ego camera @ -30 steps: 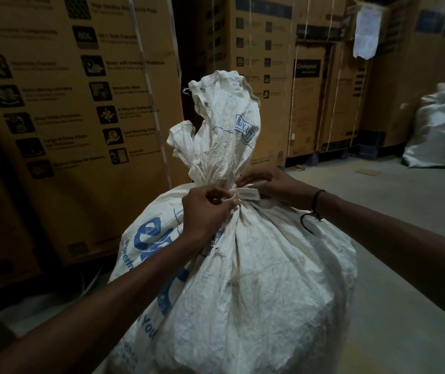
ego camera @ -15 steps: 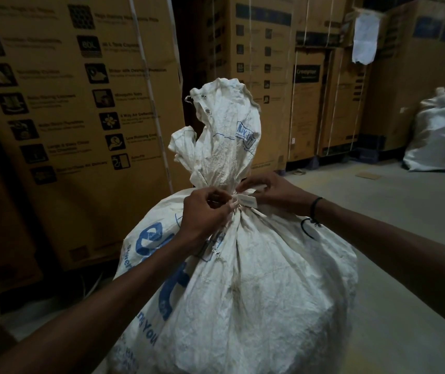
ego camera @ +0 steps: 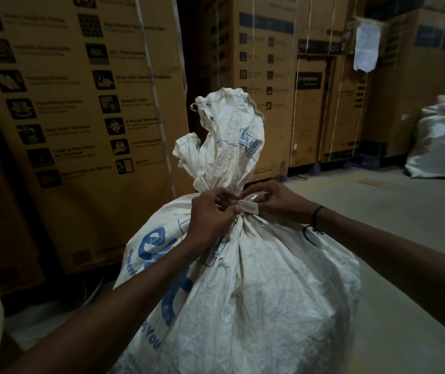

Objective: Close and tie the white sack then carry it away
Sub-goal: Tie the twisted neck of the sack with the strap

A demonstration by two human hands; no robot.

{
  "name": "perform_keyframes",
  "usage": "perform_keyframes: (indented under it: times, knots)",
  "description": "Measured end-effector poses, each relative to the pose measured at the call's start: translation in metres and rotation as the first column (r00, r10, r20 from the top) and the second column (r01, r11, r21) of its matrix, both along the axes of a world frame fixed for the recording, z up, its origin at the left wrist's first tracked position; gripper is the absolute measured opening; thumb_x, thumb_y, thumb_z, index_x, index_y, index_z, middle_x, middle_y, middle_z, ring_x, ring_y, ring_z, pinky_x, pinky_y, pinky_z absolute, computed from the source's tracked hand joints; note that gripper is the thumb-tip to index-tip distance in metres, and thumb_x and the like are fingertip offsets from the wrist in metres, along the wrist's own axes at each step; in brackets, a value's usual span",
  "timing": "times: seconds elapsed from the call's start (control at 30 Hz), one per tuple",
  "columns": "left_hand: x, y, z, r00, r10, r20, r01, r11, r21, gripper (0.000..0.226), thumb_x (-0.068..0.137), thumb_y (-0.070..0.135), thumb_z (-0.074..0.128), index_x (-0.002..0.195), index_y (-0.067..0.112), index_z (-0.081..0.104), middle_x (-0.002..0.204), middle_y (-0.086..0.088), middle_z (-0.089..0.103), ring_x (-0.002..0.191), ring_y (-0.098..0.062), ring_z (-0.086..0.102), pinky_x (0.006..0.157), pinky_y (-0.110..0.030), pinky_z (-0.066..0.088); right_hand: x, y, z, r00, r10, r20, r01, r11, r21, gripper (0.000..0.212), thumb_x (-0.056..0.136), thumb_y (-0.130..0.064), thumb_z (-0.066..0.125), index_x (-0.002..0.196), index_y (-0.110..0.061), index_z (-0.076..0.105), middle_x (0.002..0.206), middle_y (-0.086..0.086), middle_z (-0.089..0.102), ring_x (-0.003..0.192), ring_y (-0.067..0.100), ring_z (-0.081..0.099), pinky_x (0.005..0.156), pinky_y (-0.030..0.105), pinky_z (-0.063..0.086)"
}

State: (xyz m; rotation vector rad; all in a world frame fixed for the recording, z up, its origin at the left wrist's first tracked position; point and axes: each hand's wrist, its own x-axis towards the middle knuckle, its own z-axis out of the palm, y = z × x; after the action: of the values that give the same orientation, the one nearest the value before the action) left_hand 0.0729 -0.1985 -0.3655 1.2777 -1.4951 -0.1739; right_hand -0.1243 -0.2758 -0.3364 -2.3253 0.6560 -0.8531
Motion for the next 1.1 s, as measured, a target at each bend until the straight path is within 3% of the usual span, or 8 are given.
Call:
perform_keyframes:
  times: [0.13,0.27,0.4,0.53,0.73,0.83,0.93,1.1]
  knots:
    - [0.004,-0.001,0.003,0.998,-0.064,-0.024,0.064,0.998,-0.009,0.021,0.073,0.022,0.094,0.091,0.02,0.083,0.077,0.004,0.078,0.071,-0.008,0.073,0.065,-0.02,0.058,0.0,-0.003,0.001,1.0,-0.021,-0.007,0.021,1.0,0.002,0.059,0.076,-0.057,0.073,0.118,-0.015,0.079,0.113,0.002,0.078,0.094,0.009,0.076,0.082,0.024,0.058]
    - [0.012,-0.002,0.007,0.988,-0.132,0.078,0.132,0.991,0.012,0.031,0.076,0.021,0.093,0.105,0.024,0.083,0.082,0.004,0.078,0.074,-0.008,0.072,0.07,-0.023,0.06,-0.001,-0.011,0.0,0.999,-0.024,-0.022,0.024,1.0,0.008,0.027,0.085,-0.028,0.074,0.111,-0.025,0.076,0.116,0.004,0.076,0.114,0.023,0.073,0.104,0.04,0.058]
    - [0.012,-0.001,0.008,0.951,-0.156,0.268,0.143,0.988,0.066,0.037,0.089,0.012,0.079,0.123,0.028,0.078,0.087,0.009,0.07,0.073,-0.003,0.065,0.069,-0.017,0.053,-0.004,-0.015,0.005,0.999,-0.046,-0.028,0.046,0.999,-0.002,0.026,0.091,0.001,0.077,0.109,-0.015,0.068,0.107,0.002,0.072,0.105,0.016,0.069,0.097,0.026,0.056]
    - [0.014,0.001,0.013,0.925,-0.175,0.338,0.139,0.982,0.129,0.034,0.091,0.013,0.076,0.122,0.027,0.074,0.097,0.002,0.067,0.087,-0.016,0.065,0.077,-0.024,0.05,0.0,-0.023,0.013,0.992,-0.093,-0.09,0.089,0.995,-0.053,0.021,0.091,-0.002,0.078,0.108,-0.013,0.073,0.106,0.002,0.075,0.104,0.017,0.071,0.103,0.043,0.058]
    - [0.021,0.006,0.008,0.928,-0.225,0.296,0.191,0.972,0.14,0.032,0.093,0.015,0.075,0.122,0.028,0.072,0.096,0.004,0.061,0.084,-0.002,0.061,0.077,-0.018,0.05,0.001,-0.021,0.02,0.98,-0.136,-0.148,0.12,0.986,-0.111,0.01,0.099,0.003,0.067,0.107,-0.002,0.065,0.094,0.002,0.075,0.054,0.014,0.073,0.052,0.029,0.061]
    - [0.022,0.004,0.005,0.932,-0.248,0.264,0.216,0.966,0.145,0.031,0.093,0.016,0.075,0.12,0.031,0.073,0.102,0.0,0.064,0.094,-0.014,0.067,0.088,-0.034,0.057,-0.005,-0.027,0.022,0.974,-0.177,-0.139,0.152,0.973,-0.171,0.019,0.097,-0.001,0.071,0.102,-0.02,0.071,0.097,-0.008,0.079,0.064,0.028,0.077,0.055,0.039,0.065]
    - [0.02,0.005,0.002,0.935,-0.247,0.254,0.216,0.966,0.144,0.028,0.093,0.019,0.074,0.117,0.034,0.072,0.106,-0.002,0.064,0.096,-0.02,0.068,0.091,-0.044,0.059,-0.006,-0.028,0.024,0.97,-0.202,-0.133,0.169,0.959,-0.226,0.015,0.097,-0.001,0.072,0.104,-0.013,0.076,0.098,-0.012,0.081,0.066,0.037,0.076,0.054,0.042,0.064]
    - [0.021,0.007,-0.001,0.945,-0.251,0.21,0.224,0.964,0.144,0.026,0.092,0.023,0.073,0.112,0.04,0.071,0.108,-0.002,0.065,0.098,-0.02,0.069,0.092,-0.048,0.059,-0.003,-0.028,0.025,0.957,-0.251,-0.145,0.22,0.954,-0.201,0.018,0.098,-0.001,0.071,0.115,-0.004,0.073,0.103,0.008,0.081,0.058,0.019,0.074,0.053,0.045,0.064]
